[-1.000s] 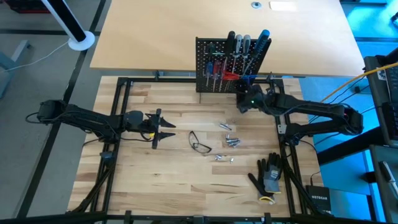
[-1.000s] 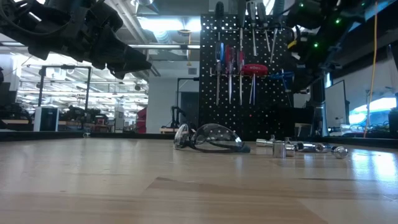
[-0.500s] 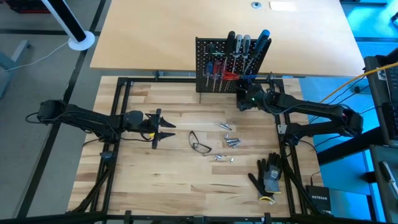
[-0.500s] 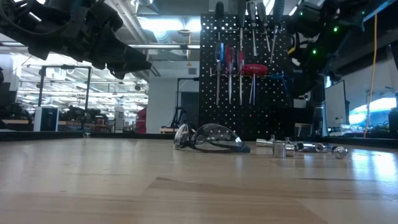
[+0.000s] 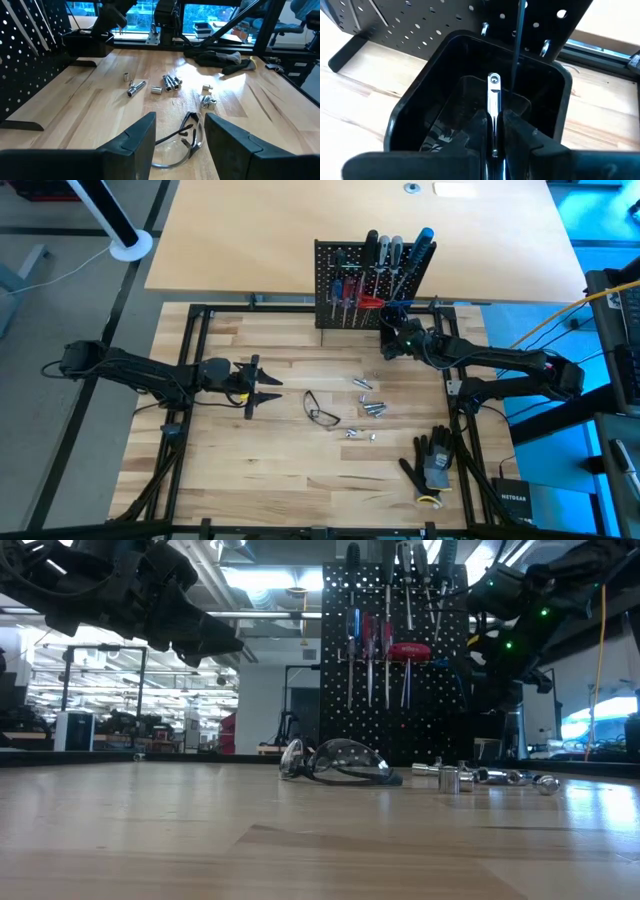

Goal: Hang tools onto peg board
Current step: Put the silver extension bar in the black bin on the peg board

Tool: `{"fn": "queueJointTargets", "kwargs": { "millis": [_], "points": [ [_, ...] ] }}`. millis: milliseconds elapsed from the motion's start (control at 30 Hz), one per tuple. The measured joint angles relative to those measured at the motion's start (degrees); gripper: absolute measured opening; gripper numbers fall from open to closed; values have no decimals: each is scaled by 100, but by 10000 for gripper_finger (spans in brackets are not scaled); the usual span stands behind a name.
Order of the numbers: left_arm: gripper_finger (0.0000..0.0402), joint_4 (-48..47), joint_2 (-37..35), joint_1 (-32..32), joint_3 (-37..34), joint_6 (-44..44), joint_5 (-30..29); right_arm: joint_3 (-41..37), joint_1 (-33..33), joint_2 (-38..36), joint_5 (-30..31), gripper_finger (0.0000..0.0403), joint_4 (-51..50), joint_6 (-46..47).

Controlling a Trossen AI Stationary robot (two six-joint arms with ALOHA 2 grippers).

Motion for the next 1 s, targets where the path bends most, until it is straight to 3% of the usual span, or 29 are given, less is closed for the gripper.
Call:
{"fn": "queueJointTargets", "kwargs": {
  "millis": [200,600,800,900,1000],
  "points": [
    [159,4,1,0,0,-15,1,-4,0,0,-187,58,10,6],
    [159,7,0,0,0,-17,1,268,13,-2,-279,155,-370,-285],
    [159,-4,0,0,0,-17,2,878,103,-5,-1221,156,-925,-484],
    [159,-34,2,0,0,-47,0,1039,446,-5,-1703,155,-932,-490],
    [159,-37,0,0,0,-91,1,1101,954,-7,-1794,154,-888,-494]
  ]
}}
